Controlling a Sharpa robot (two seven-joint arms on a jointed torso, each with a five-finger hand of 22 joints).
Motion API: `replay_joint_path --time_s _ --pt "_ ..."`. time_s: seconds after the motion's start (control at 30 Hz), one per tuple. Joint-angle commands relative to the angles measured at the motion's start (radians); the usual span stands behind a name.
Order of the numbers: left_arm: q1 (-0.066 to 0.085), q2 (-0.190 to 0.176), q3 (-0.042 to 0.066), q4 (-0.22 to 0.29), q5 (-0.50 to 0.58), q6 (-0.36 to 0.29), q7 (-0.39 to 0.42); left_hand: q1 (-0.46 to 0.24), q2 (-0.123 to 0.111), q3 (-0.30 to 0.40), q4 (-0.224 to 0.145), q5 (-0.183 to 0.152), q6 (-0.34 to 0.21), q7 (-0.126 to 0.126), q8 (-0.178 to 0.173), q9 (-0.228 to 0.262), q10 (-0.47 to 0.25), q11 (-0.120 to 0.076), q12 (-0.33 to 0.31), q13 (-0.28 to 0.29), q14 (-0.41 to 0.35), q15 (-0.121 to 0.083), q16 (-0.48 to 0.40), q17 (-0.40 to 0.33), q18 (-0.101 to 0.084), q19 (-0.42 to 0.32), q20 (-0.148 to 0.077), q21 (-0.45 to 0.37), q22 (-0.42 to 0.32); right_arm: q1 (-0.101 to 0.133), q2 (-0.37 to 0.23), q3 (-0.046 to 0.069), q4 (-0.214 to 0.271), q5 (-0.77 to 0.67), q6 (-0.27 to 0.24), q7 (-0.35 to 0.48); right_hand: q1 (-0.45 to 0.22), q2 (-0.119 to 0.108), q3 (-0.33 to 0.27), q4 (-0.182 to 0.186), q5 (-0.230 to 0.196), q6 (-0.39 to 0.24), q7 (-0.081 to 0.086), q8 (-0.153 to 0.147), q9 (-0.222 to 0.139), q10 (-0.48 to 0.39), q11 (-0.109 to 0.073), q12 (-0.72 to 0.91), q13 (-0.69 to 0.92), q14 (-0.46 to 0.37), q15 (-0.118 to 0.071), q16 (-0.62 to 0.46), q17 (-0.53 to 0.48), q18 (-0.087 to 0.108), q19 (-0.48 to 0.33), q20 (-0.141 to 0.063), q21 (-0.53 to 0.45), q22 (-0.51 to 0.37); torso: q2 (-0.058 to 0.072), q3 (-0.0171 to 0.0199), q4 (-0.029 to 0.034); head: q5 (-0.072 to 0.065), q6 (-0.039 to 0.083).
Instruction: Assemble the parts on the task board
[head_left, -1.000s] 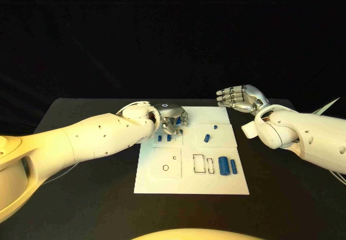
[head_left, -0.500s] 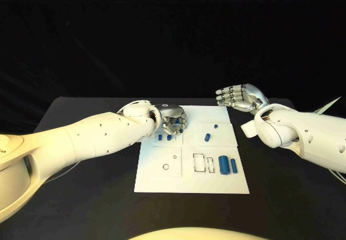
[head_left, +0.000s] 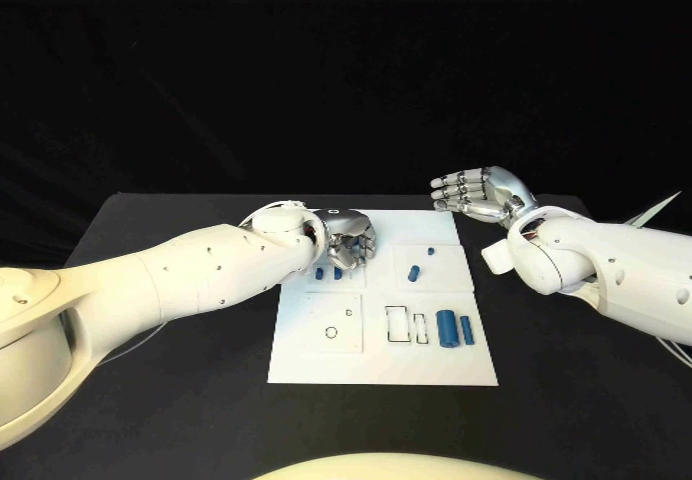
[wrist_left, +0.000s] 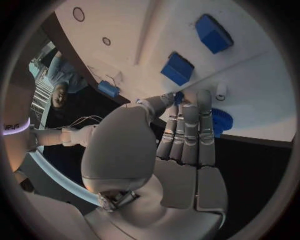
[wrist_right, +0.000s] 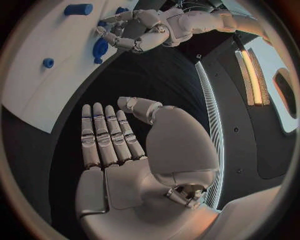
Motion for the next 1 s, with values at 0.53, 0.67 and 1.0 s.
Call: replay_joint_path --time_s 0.53,0.67,1.0 --pt "-0.013 0.016 -0.001 -0.032 -0.004 0.032 -0.017 0.008 0.026 0.042 -0.029 -0.004 0.033 0.016 -0.033 -0.010 0.043 -0.004 -0.049 -0.021 0.016 -0.005 0.032 0.006 -0.024 -0.022 -0.010 0.054 0.047 -0.001 0.002 0.000 0.001 -0.001 0.004 0.003 -0.005 0.017 -0.014 -0.001 0.014 0.009 0.052 -0.018 -0.007 -0.026 0.007 -0.016 -0.006 -0.012 0.005 -0.018 -0.011 0.002 0.006 0.004 -0.008 -0.012 0.000 0.0001 0.0022 -0.007 -0.005" --pt "-0.013 0.013 0.000 -0.033 -0.004 0.026 -0.016 0.008 0.026 0.043 -0.033 -0.004 0.032 0.016 -0.038 -0.012 0.039 -0.001 -0.057 -0.023 0.017 -0.004 0.032 0.005 -0.024 -0.023 -0.009 0.058 0.051 -0.001 0.002 0.000 0.001 -0.001 0.005 0.003 -0.005 0.017 -0.014 -0.001 0.014 0.009 0.052 -0.018 -0.007 -0.026 0.007 -0.016 -0.006 -0.012 0.005 -0.018 -0.011 0.002 0.006 0.004 -0.008 -0.012 0.000 0.0000 0.0025 -0.007 -0.006" --pt "-0.013 0.008 0.002 -0.031 -0.003 0.000 -0.005 0.005 0.022 0.043 -0.041 -0.003 0.021 0.014 -0.054 -0.016 0.025 0.006 -0.073 -0.026 0.016 0.002 0.032 -0.001 -0.025 -0.029 -0.005 0.068 0.059 -0.001 0.002 0.000 0.001 -0.001 0.005 0.003 -0.005 0.017 -0.014 -0.001 0.014 0.009 0.052 -0.018 -0.007 -0.026 0.007 -0.016 -0.006 -0.012 0.005 -0.018 -0.011 0.002 0.006 0.004 -0.008 -0.012 0.000 -0.0010 0.0021 -0.006 -0.006"
